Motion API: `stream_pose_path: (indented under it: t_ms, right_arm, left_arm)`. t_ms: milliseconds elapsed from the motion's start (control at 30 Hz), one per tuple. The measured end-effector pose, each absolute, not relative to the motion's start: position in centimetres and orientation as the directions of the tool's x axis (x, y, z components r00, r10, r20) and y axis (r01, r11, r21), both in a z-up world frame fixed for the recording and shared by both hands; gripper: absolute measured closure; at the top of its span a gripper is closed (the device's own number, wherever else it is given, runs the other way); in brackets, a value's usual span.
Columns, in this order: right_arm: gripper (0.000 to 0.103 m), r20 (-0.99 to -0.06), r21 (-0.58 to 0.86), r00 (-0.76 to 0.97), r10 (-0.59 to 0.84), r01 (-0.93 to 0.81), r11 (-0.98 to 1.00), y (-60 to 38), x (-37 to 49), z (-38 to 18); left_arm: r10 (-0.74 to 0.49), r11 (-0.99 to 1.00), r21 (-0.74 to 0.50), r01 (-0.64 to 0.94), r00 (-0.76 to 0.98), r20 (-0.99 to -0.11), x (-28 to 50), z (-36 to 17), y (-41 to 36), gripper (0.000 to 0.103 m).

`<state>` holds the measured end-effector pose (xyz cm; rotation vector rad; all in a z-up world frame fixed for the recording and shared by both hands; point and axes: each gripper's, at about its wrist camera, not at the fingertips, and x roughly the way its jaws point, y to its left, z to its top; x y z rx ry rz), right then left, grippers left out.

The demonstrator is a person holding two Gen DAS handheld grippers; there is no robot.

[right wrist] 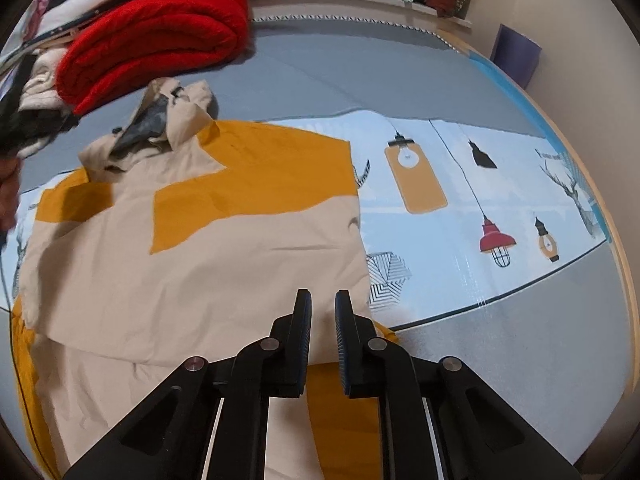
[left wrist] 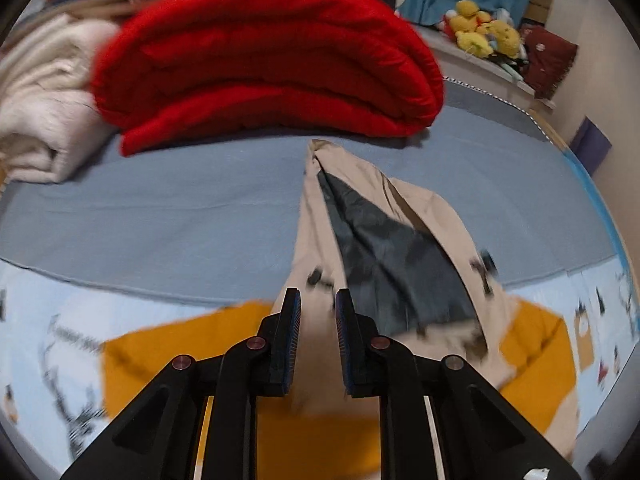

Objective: Fold large clothes
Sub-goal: 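Grasp the jacket hood with the left tool and lift it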

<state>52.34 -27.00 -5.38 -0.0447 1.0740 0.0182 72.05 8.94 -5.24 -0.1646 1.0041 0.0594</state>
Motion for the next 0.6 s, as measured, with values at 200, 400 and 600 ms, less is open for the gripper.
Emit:
stream_pose_path:
  t_ms: [200, 400, 600]
  right_arm:
    - [0.088, -0.9, -0.041, 0.436, -0.013, -0.055, 0.998, -26.9, 53.0, -7.0]
    - [0.088, -0.905, -0.048, 0.426, -0.02, -0.057, 0.997, -27.4, 53.5, -7.6]
    - [0.088, -0.912, -0.031, 0.409, -0.016, -0.03, 0.999, -28.4, 53.7, -7.9]
  left_arm:
    - [-0.037, 0.952, -0.181, -0.246, 0.497, -0.867, 79.7, -8.2, 9.7, 0.061]
    - [0.014, 0.935, -0.144, -0.324, 0.44, -0.898, 84.1, -11.4, 9.6, 0.061]
    - [0.061, 0.966, -0.045, -0.256, 0.393, -0.918, 84.9, -12.8, 8.0, 0.098]
